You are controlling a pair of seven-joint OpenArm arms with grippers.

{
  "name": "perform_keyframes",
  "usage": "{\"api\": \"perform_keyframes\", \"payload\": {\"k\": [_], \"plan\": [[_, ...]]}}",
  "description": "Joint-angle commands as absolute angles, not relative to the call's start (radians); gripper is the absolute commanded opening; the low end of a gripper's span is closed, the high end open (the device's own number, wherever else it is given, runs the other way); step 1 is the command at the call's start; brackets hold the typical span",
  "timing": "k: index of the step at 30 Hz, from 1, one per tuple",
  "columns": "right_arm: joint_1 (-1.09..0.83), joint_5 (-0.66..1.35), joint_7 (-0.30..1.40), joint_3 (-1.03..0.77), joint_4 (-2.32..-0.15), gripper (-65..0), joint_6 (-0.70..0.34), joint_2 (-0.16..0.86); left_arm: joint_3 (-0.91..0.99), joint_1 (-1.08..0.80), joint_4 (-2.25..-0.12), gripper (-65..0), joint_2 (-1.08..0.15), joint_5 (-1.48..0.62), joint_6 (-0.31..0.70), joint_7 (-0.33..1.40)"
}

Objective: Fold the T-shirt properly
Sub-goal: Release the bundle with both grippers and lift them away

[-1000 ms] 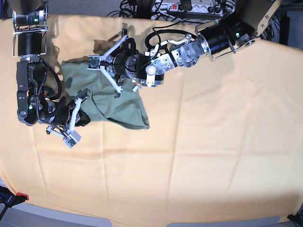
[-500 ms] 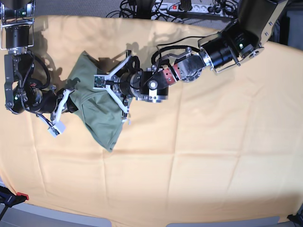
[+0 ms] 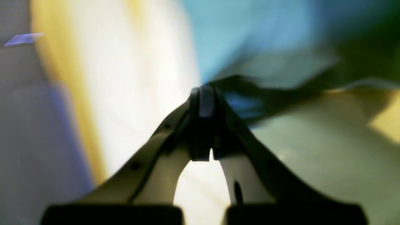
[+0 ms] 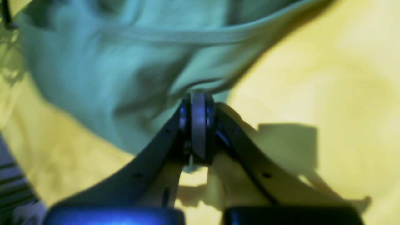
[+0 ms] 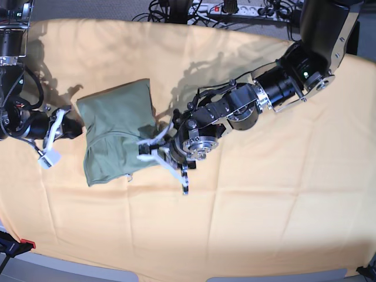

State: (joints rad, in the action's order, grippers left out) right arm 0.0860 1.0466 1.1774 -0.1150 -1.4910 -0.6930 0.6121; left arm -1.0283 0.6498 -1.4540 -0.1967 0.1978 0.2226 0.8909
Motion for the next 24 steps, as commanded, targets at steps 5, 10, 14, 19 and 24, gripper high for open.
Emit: {"api": "perform_keyframes", "payload": {"k": [5, 10, 14, 19, 24], "plan": [[0.080, 1.029, 1.152, -0.172, -1.504, -65.0, -0.698, 0.632, -1.018, 0.709, -1.473, -65.0, -0.211, 0.286, 0.062, 0.893], [0.009, 0.990, 1.076, -0.171, -1.503, -65.0, -0.698, 0.626, -0.978, 0.709, -1.472, -65.0, -0.226, 0.280, -0.044, 0.907], [-0.015, 0.990, 1.086, -0.171, -1.503, -65.0, -0.698, 0.616, -0.876, 0.709, -1.473, -65.0, -0.227, 0.260, -0.053, 0.906], [-0.060, 0.998, 1.085, -0.171, -1.503, -65.0, -0.698, 0.577, -0.710, 0.709, -1.473, -65.0, -0.227, 0.081, 0.010, 0.907], [-0.078, 1.101, 1.140, -0.171, -1.503, -65.0, -0.698, 0.554, -0.571, 0.709, -1.473, -65.0, -0.227, -0.099, 0.133, 0.906]]}}
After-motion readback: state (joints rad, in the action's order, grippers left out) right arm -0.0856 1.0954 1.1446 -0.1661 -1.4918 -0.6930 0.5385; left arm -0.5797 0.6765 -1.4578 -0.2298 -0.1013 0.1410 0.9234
